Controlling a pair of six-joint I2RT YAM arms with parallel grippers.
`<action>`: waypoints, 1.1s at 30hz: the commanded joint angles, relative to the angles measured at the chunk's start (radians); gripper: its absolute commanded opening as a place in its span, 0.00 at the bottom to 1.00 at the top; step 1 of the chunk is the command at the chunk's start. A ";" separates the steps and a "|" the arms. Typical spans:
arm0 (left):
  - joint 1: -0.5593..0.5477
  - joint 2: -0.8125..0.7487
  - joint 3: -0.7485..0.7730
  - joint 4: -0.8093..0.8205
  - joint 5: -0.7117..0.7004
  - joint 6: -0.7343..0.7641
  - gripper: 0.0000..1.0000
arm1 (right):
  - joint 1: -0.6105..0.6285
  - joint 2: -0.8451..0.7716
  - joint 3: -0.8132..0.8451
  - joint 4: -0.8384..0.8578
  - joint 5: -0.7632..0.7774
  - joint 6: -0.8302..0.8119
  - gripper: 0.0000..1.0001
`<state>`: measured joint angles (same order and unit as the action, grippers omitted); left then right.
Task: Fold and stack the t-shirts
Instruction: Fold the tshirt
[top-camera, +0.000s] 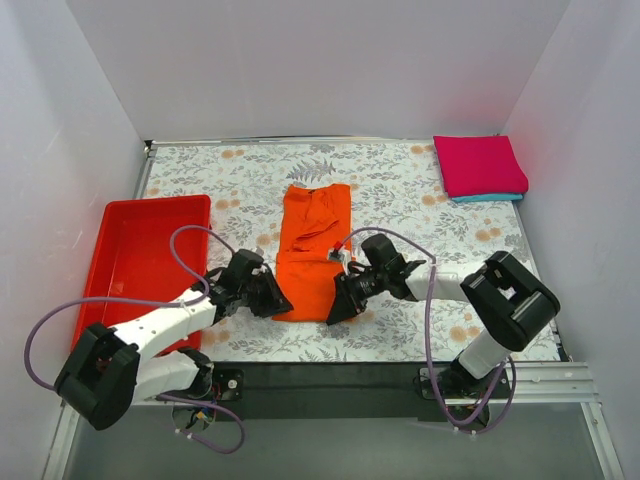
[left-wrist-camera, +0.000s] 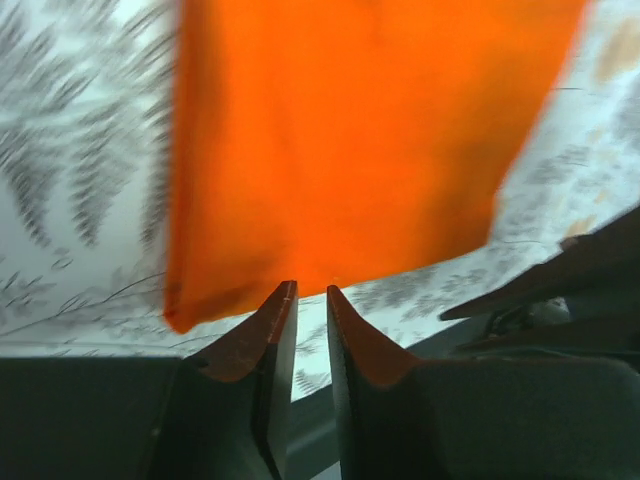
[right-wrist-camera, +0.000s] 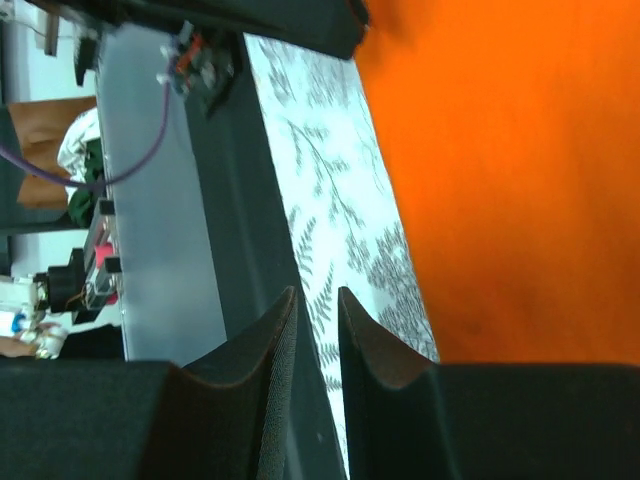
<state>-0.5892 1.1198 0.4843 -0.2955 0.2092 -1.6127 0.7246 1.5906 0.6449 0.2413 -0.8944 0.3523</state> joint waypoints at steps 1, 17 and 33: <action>-0.009 0.021 -0.059 -0.022 -0.004 -0.065 0.18 | -0.004 0.063 -0.043 0.098 0.009 -0.042 0.25; -0.009 -0.175 -0.013 -0.250 -0.178 -0.139 0.31 | -0.106 -0.021 -0.129 0.156 -0.074 0.020 0.22; -0.035 0.081 0.122 -0.344 -0.229 -0.067 0.52 | -0.076 -0.276 0.042 -0.548 0.586 0.013 0.52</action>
<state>-0.6136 1.1797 0.5682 -0.6357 0.0032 -1.7054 0.6258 1.3361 0.6407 -0.1177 -0.4866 0.3447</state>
